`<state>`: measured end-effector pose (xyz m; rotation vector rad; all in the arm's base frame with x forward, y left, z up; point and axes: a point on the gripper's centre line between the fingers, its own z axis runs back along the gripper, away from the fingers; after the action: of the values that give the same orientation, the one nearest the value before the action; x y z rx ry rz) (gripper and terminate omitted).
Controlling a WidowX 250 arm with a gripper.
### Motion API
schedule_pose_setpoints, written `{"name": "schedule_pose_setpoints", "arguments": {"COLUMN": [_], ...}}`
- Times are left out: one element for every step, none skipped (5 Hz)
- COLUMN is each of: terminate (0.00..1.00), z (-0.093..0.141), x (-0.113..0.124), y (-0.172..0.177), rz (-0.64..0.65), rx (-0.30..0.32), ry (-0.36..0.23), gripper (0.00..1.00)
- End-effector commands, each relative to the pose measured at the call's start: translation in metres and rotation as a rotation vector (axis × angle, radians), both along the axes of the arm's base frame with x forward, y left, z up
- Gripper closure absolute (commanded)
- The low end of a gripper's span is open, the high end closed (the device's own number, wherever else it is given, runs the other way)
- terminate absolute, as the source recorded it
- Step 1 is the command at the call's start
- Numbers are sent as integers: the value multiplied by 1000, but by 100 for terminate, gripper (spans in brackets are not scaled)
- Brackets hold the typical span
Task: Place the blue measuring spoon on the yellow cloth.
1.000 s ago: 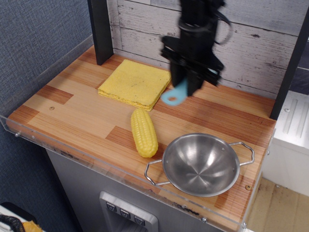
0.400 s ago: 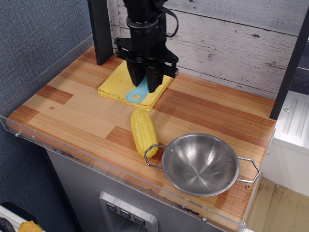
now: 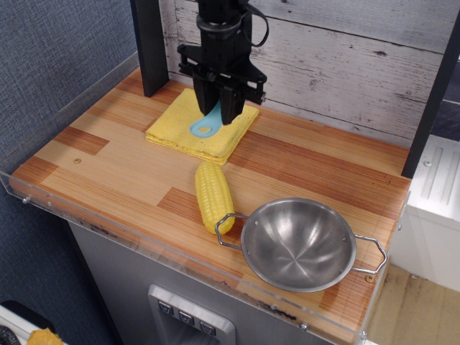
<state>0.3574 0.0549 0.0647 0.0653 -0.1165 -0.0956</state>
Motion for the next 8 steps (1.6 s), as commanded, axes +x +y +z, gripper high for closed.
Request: {"name": "schedule_pose_setpoints", "arguments": {"terminate": [0,0,0,0,0,0,0,0], "z": [19,16,10,6,4,5,5,7], "x": [8,5,4,6,7,7,8,7], "y": [32,43,44,47,49,48,45,40], "rz": [50,70,71,72,74,77,67,53], "rx": [18,8,4,5,9,19,24,33], "ry": [-32,-21,-2,16,23,39,51,55], "gripper": [100,100,100,100,100,0,0,0]}}
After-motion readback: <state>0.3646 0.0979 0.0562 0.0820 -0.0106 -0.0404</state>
